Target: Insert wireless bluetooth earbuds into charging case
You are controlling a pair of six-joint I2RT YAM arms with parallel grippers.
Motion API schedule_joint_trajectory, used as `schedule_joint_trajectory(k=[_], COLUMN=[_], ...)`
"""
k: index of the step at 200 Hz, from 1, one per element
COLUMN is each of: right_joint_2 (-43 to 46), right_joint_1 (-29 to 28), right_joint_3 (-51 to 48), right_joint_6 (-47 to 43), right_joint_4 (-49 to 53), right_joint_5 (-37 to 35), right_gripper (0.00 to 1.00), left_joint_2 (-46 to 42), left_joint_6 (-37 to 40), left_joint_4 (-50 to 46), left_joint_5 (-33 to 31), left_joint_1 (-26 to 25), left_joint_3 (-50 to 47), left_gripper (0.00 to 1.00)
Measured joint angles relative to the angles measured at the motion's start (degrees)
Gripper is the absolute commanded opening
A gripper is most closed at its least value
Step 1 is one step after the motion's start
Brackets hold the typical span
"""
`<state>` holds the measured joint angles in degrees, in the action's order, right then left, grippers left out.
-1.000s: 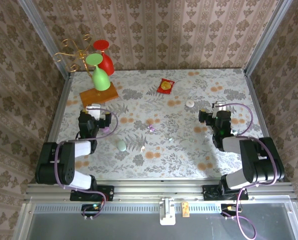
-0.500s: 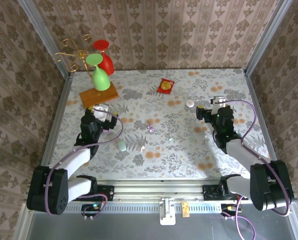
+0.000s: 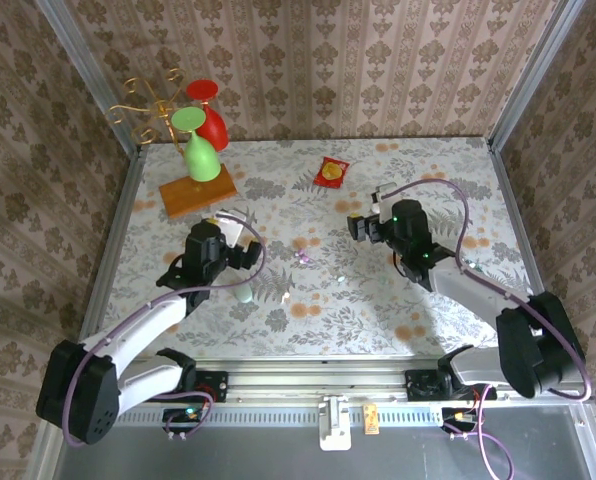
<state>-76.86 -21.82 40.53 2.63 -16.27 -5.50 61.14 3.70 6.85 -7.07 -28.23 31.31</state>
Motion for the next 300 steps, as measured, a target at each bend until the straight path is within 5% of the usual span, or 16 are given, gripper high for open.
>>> schedule_joint_trajectory(k=[61, 114, 165, 232, 300], right_joint_2=[-13.4, -24.7, -27.4, -27.4, -27.4], right_joint_1=[2.1, 5.2, 4.8, 4.7, 4.7], right_joint_3=[16.3, 28.9, 31.0, 31.0, 31.0], right_joint_6=[9.4, 17.4, 20.1, 20.1, 20.1], right_joint_4=[15.9, 27.4, 29.4, 29.4, 29.4], right_joint_5=[-3.5, -6.3, -6.1, -4.7, -3.8], right_gripper=[1.0, 1.0, 1.0, 1.0, 1.0], left_joint_2=[-1.2, 0.8, 2.8, 11.2, 17.2], left_joint_6=[-16.8, -21.5, -33.1, -53.4, -58.7], left_joint_4=[-11.9, -15.0, -24.1, -35.7, -36.6], left_joint_5=[-5.0, -7.1, -10.0, -9.8, -9.0], left_joint_1=[-1.7, -4.4, -7.6, -14.3, -14.5], left_joint_3=[1.0, 1.1, 4.2, 6.0, 6.4], left_gripper=[1.0, 1.0, 0.98, 0.85, 0.57])
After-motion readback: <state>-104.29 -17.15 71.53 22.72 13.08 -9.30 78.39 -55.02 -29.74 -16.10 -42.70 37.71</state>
